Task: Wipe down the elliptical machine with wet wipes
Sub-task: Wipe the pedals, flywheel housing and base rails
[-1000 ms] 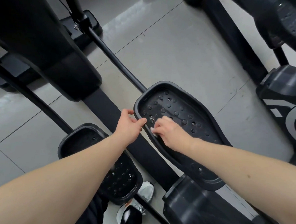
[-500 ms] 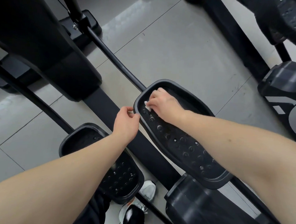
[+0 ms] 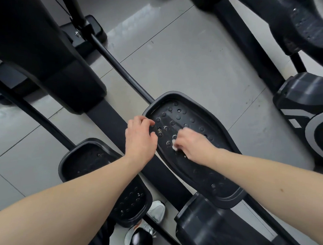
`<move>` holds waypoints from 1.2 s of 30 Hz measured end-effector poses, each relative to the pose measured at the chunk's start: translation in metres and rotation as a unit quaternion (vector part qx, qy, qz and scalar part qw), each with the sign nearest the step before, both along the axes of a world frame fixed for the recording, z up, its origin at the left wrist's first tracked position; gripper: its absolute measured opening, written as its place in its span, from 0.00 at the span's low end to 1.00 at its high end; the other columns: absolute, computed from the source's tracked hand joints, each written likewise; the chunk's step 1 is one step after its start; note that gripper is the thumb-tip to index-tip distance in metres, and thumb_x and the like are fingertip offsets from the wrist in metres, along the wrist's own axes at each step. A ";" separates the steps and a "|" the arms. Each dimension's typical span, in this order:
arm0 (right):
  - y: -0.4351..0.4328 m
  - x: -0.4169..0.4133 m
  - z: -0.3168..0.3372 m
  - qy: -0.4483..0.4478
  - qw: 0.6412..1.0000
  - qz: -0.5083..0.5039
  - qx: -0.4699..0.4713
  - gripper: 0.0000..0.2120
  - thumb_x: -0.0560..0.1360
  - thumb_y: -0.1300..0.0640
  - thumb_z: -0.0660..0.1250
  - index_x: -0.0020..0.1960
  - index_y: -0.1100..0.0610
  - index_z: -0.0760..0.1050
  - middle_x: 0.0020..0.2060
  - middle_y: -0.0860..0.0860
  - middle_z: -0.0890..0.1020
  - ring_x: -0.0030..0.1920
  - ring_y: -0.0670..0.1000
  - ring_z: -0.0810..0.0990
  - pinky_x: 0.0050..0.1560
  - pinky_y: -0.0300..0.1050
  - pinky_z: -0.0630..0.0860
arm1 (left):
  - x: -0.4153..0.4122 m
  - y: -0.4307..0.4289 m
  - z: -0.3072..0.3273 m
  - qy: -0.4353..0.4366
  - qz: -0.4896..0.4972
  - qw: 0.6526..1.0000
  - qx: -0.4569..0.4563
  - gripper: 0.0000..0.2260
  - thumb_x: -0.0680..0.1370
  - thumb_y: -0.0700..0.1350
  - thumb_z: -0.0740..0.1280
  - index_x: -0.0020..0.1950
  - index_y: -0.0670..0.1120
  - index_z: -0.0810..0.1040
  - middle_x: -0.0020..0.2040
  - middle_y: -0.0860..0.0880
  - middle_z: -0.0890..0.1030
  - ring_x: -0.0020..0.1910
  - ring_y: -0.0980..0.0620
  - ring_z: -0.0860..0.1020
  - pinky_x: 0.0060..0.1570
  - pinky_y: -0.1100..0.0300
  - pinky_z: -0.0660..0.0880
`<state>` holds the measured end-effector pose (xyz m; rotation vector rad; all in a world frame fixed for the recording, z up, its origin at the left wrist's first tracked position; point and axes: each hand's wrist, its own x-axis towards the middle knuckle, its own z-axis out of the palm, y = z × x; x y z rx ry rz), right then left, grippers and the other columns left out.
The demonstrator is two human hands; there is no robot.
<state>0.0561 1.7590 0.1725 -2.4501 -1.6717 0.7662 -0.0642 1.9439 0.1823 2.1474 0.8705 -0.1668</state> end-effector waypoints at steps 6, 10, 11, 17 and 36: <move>0.078 0.022 -0.020 -0.057 0.988 -0.141 0.015 0.12 0.75 0.66 0.71 0.58 0.59 0.80 0.55 0.54 0.78 0.58 0.57 0.73 0.54 0.56 0.78 | 0.001 0.003 -0.001 0.016 -0.031 0.999 0.023 0.12 0.79 0.42 0.65 0.61 0.49 0.80 0.64 0.53 0.75 0.65 0.50 0.66 0.66 0.51 0.67; 0.051 0.006 -0.012 -0.112 0.989 -0.096 -0.022 0.26 0.82 0.51 0.60 0.78 0.59 0.66 0.72 0.52 0.71 0.73 0.56 0.66 0.75 0.56 0.64 | 0.001 0.005 0.000 0.026 -0.056 0.997 0.037 0.12 0.80 0.43 0.64 0.62 0.50 0.80 0.65 0.53 0.75 0.66 0.50 0.67 0.67 0.50 0.66; 0.037 0.003 -0.010 -0.124 0.987 -0.102 -0.029 0.27 0.83 0.50 0.59 0.79 0.60 0.64 0.73 0.53 0.70 0.75 0.56 0.65 0.77 0.56 0.62 | 0.000 0.004 0.000 0.028 -0.057 0.997 0.038 0.12 0.80 0.43 0.64 0.61 0.50 0.80 0.65 0.53 0.75 0.66 0.50 0.67 0.67 0.50 0.66; -0.016 -0.015 0.011 -0.171 0.974 -0.100 -0.111 0.27 0.82 0.48 0.60 0.75 0.64 0.67 0.71 0.57 0.71 0.73 0.58 0.65 0.79 0.55 0.60 | 0.003 0.002 0.007 0.031 -0.098 0.993 0.051 0.14 0.79 0.43 0.63 0.63 0.51 0.79 0.65 0.55 0.76 0.70 0.52 0.65 0.69 0.52 0.58; 0.022 -0.001 0.005 -0.170 0.956 -0.178 -0.158 0.32 0.84 0.47 0.56 0.79 0.66 0.56 0.74 0.58 0.66 0.76 0.59 0.61 0.81 0.53 0.53 | 0.002 0.002 0.008 0.053 -0.164 0.982 0.078 0.14 0.80 0.44 0.61 0.64 0.51 0.79 0.66 0.54 0.77 0.71 0.50 0.65 0.71 0.49 0.57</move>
